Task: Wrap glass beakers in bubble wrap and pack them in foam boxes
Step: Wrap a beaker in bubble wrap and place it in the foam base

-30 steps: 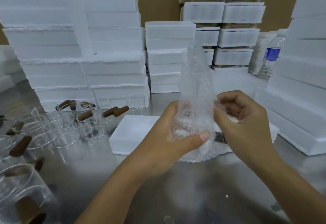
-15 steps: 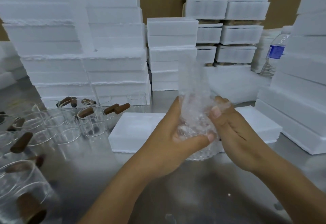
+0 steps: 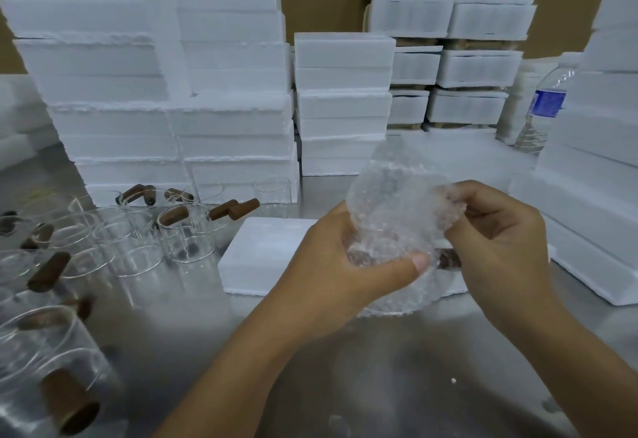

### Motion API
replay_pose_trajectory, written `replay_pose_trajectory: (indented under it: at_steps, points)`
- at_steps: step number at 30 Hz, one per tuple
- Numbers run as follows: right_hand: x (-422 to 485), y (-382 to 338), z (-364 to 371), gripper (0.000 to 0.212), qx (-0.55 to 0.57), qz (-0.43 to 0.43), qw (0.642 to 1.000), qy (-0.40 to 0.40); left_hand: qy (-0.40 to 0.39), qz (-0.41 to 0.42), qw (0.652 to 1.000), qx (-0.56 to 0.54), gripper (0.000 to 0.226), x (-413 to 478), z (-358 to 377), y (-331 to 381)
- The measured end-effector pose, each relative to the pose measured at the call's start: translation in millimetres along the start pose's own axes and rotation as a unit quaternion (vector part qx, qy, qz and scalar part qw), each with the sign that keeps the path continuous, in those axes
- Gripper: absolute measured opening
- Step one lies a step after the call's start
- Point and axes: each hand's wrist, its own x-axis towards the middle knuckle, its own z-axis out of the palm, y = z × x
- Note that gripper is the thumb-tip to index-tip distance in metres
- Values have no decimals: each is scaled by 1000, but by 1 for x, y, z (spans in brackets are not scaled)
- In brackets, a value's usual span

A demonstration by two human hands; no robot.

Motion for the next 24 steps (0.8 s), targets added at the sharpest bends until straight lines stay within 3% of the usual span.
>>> replay_pose_trajectory:
  at_steps: [3,5,8,10,14,17,19,22,24]
  points:
    - [-2,-2,4,15,-36,-12,998,-55,-7,4,1000,3,41,1,0,-2]
    - [-2,0,5,29,-85,-29,990,-107,-4,8,1000,8,55,3,0,-3]
    - [-5,5,3,61,-147,-29,975,-166,5,24,1000,4,54,5,2,0]
    - [-7,3,4,70,-164,-17,971,-174,6,33,999,8,55,4,4,1]
    - [-6,-1,7,44,-188,-10,964,-187,-2,24,1000,9,64,3,7,-1]
    - [-5,4,5,75,-158,-7,975,-157,6,34,999,20,57,2,7,-1]
    - [-3,3,4,65,-139,-20,984,-108,19,34,998,55,40,3,5,-1]
    - [-1,2,0,29,-133,-72,988,-18,49,10,994,97,37,4,2,-3]
    - [-1,1,0,17,-149,-132,980,-2,54,7,993,105,37,4,1,-2]
